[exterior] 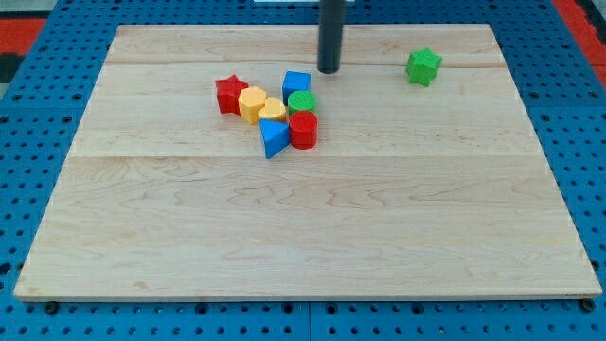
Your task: Put the blue cube below the the green star
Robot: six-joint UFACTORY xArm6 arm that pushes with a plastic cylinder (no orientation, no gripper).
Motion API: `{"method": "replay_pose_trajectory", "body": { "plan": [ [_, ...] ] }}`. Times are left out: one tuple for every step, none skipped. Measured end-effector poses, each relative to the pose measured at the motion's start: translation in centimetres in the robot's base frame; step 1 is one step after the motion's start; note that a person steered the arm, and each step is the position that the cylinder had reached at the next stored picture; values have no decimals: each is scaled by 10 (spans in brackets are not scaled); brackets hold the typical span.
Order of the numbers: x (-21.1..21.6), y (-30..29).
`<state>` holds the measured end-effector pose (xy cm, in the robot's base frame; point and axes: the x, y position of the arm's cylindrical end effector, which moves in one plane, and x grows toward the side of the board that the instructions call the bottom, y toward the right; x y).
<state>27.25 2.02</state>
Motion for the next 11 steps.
{"method": "replay_pose_trajectory", "body": {
  "plan": [
    [-8, -23],
    [7, -74],
    [28, -106],
    [49, -91],
    [74, -84],
    [72, -65],
    [42, -46],
    [34, 13],
    [62, 21],
    [79, 17],
    [88, 17]
  ]
}}
